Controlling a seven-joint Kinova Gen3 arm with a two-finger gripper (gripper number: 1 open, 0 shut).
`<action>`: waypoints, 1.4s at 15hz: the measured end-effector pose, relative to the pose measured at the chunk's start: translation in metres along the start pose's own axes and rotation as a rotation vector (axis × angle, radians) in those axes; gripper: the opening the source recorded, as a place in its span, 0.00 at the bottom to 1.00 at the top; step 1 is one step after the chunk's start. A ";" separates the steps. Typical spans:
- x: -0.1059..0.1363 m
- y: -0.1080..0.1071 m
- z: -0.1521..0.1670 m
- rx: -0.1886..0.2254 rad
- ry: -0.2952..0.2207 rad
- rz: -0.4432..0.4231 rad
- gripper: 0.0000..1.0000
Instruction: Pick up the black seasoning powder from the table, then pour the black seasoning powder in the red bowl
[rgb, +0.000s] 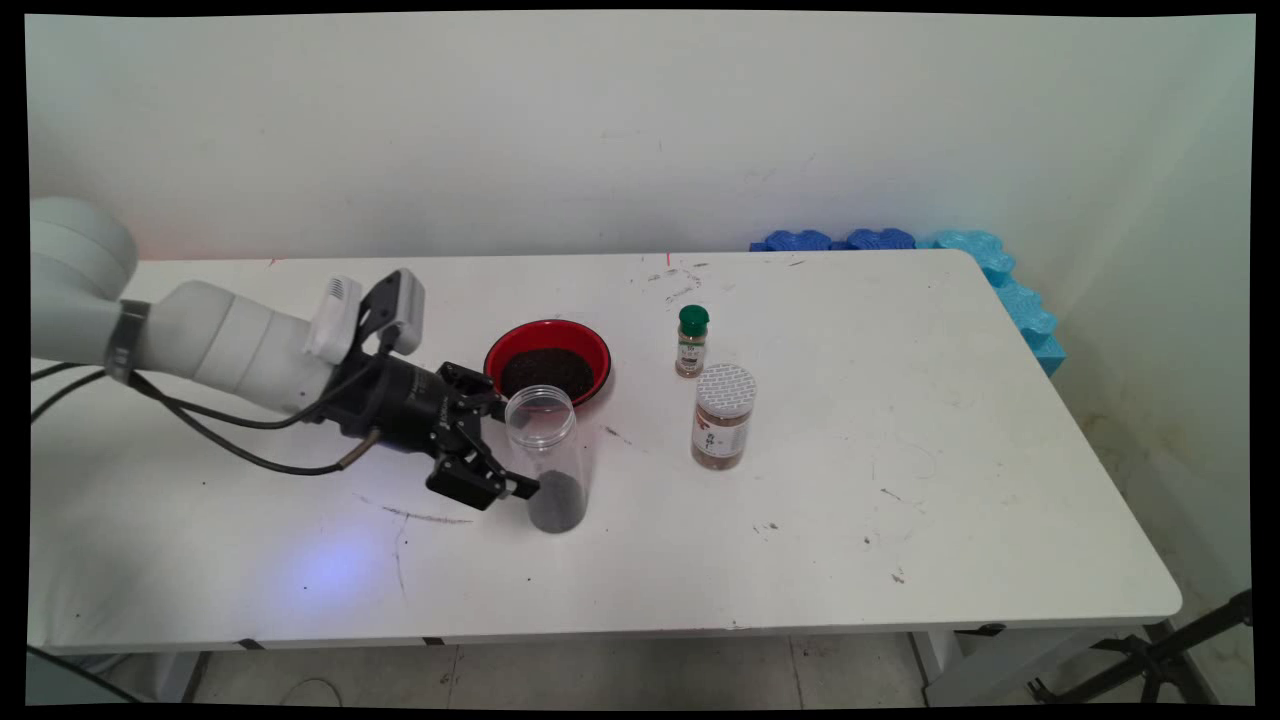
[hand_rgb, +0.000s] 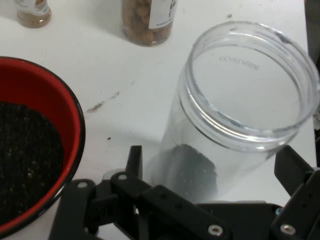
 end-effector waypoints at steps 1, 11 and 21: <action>0.000 -0.001 0.002 0.001 0.000 0.000 1.00; 0.006 -0.003 0.015 -0.011 0.016 0.001 0.00; 0.039 -0.007 -0.029 -0.077 0.120 -0.012 0.00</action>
